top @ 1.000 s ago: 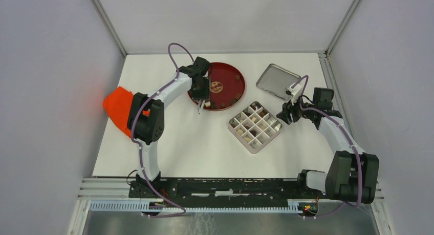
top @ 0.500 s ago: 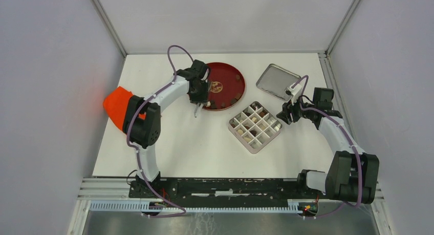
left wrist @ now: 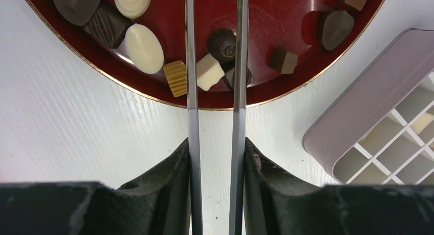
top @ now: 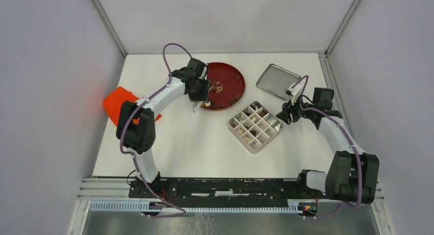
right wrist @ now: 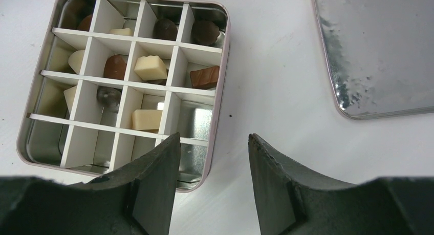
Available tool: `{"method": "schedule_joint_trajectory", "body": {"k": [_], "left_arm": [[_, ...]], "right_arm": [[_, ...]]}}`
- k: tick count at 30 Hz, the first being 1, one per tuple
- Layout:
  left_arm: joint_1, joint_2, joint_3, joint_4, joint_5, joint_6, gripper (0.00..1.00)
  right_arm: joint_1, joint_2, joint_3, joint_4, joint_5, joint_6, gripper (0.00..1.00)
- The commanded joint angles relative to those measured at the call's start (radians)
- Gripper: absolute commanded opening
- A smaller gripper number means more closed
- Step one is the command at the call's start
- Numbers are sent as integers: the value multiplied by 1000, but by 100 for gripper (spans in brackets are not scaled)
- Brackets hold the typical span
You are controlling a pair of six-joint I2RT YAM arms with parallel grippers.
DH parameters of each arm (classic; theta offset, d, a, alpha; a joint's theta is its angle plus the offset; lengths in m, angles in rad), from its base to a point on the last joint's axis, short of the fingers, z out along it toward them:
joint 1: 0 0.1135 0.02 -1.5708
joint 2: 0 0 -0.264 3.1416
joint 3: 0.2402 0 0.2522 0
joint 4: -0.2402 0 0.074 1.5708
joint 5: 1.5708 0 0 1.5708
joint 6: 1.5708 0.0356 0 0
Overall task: Pack the chocolate
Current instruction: Pick up the fake chocolate from the plate.
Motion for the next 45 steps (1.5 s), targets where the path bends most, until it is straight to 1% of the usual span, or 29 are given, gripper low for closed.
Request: {"method": "schedule_joint_trajectory", "body": {"k": [1, 3, 7, 10, 13, 16, 23, 25, 33, 37, 40, 45], "left_arm": [[-3, -47, 0, 49, 39, 34, 2], [-4, -59, -2, 55, 51, 39, 2], [-2, -96, -30, 78, 61, 58, 2], [-2, -121, -69, 104, 76, 66, 2], [0, -152, -113, 133, 95, 69, 2], [1, -180, -148, 152, 112, 66, 2], [1, -249, -196, 186, 160, 56, 2], [2, -264, -207, 190, 165, 57, 2], [8, -268, -223, 203, 164, 65, 2], [11, -260, -218, 212, 168, 63, 2], [11, -260, -212, 214, 177, 61, 2], [11, -268, -209, 214, 186, 62, 2]], "right_arm": [[-5, 1, 24, 16, -25, -15, 58], [-2, 2, 24, 13, -26, -24, 60], [27, -3, 18, 16, 13, -40, 76], [82, -2, 14, 37, 96, -42, 78], [164, 15, 23, 50, 226, -44, 75], [194, 33, 31, 72, 316, -32, 73], [241, 103, 65, 78, 398, -27, 67], [245, 124, 73, 75, 414, -23, 64], [267, 153, 82, 65, 431, -25, 47], [268, 135, 81, 47, 433, -32, 46], [256, 92, 71, 27, 430, -34, 46], [192, 31, 36, -4, 362, -54, 45]]}}
